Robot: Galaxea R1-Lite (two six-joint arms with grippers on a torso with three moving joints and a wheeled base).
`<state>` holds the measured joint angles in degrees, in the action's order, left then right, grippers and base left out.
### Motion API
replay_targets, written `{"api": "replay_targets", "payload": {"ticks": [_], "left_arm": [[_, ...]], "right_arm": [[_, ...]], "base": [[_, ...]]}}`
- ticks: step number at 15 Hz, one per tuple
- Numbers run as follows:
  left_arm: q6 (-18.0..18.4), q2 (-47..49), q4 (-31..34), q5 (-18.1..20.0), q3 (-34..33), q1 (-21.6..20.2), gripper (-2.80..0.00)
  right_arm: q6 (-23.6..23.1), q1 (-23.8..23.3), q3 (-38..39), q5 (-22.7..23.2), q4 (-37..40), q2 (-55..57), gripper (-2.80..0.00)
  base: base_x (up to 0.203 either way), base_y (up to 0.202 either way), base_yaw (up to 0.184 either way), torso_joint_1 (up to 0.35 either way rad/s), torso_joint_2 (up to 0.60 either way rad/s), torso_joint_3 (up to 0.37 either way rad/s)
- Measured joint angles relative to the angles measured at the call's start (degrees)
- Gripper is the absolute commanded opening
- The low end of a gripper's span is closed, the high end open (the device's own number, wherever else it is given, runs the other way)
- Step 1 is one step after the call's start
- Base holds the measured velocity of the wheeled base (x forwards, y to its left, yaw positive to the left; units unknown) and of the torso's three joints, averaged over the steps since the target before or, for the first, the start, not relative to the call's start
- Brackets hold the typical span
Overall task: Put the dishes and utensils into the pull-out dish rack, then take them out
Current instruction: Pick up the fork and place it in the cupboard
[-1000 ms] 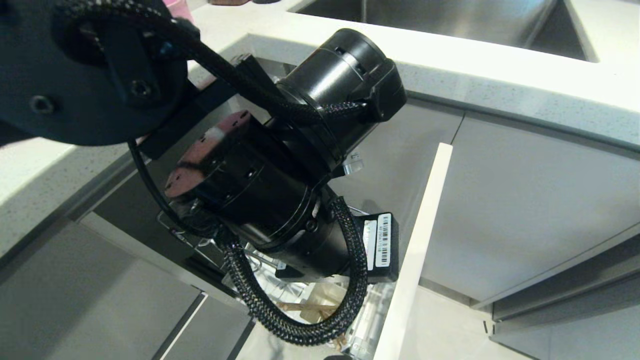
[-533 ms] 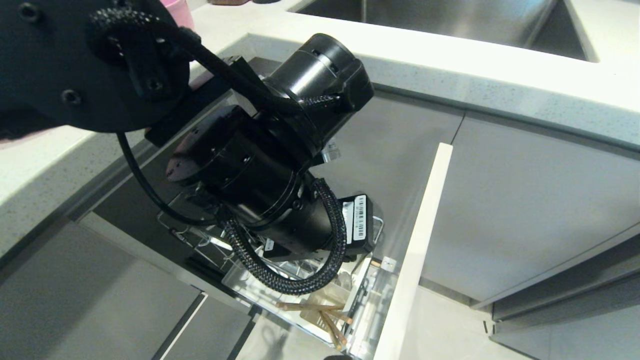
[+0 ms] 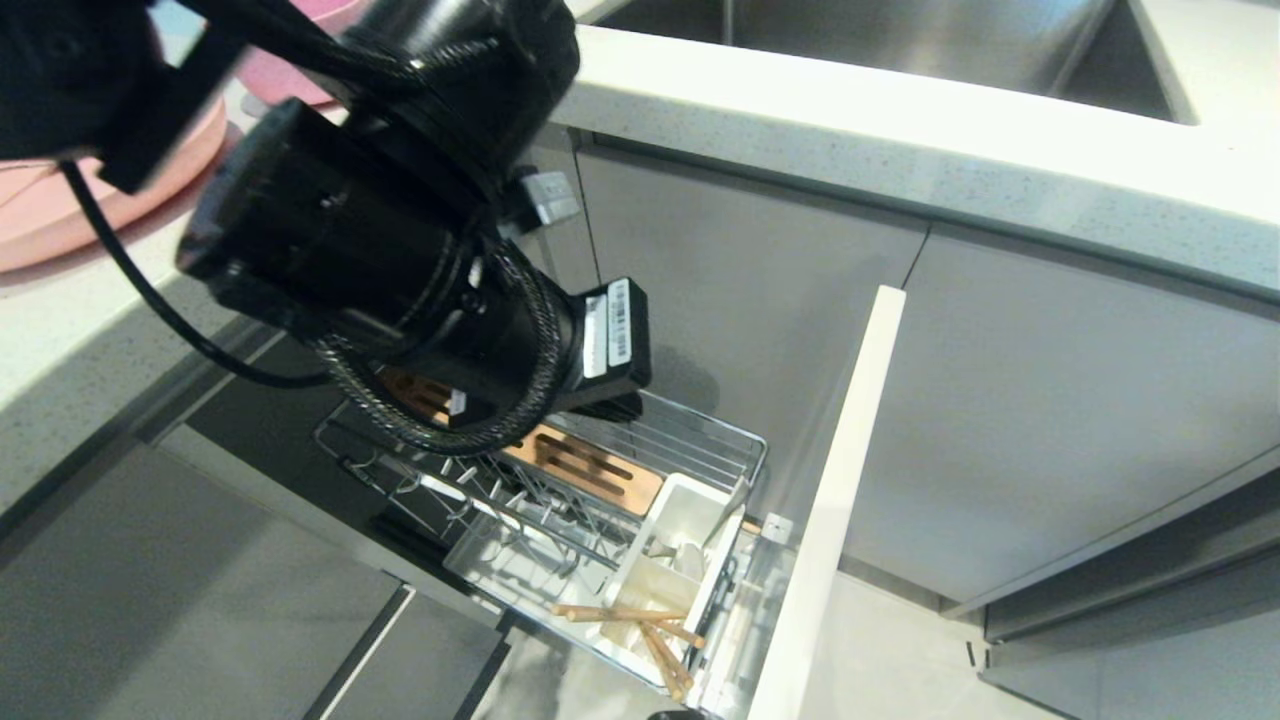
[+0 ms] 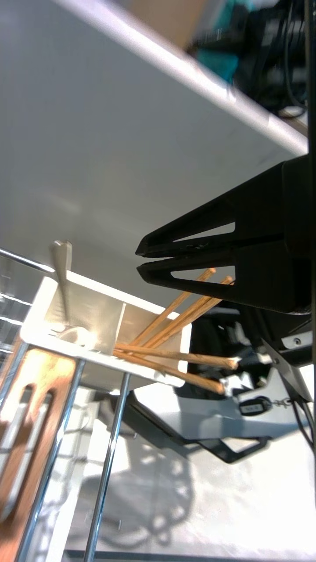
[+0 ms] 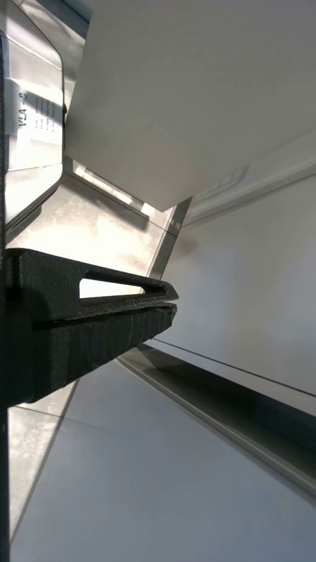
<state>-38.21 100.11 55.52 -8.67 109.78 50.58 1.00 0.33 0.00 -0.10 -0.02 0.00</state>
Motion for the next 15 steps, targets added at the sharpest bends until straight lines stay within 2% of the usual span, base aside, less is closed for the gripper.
{"api": "replay_targets", "payload": {"ticks": [2, 5, 7, 10, 15], "left_arm": [[2.43, -3.75, -1.19, -2.54, 0.28, -0.50, -2.80], [9.99, -8.60, -5.51, -11.07, 0.54, -2.20, -2.80], [15.89, -11.67, -8.84, -12.33, 0.56, -5.66, -2.80], [23.07, -15.56, -12.76, -9.00, 0.56, -12.23, -2.80], [30.84, -23.52, -14.35, 6.25, 0.52, -25.17, -2.80]], "right_arm": [[-0.01, 0.00, 0.00, 0.01, 0.02, 0.00, -2.80], [0.01, 0.00, 0.00, 0.00, 0.00, 0.00, -2.80], [-0.01, 0.00, 0.00, 0.01, 0.02, 0.00, -2.80], [-0.01, 0.00, 0.00, 0.01, 0.00, 0.00, -2.80], [-0.01, 0.00, 0.00, 0.01, 0.00, 0.00, -2.80]], "base": [[0.000, 0.000, 0.000, 0.000, 0.00, 0.000], [0.000, 0.000, 0.000, 0.000, 0.00, 0.000], [0.000, 0.000, 0.000, 0.000, 0.00, 0.000], [0.000, 0.000, 0.000, 0.000, 0.00, 0.000], [0.000, 0.000, 0.000, 0.000, 0.00, 0.000]]}}
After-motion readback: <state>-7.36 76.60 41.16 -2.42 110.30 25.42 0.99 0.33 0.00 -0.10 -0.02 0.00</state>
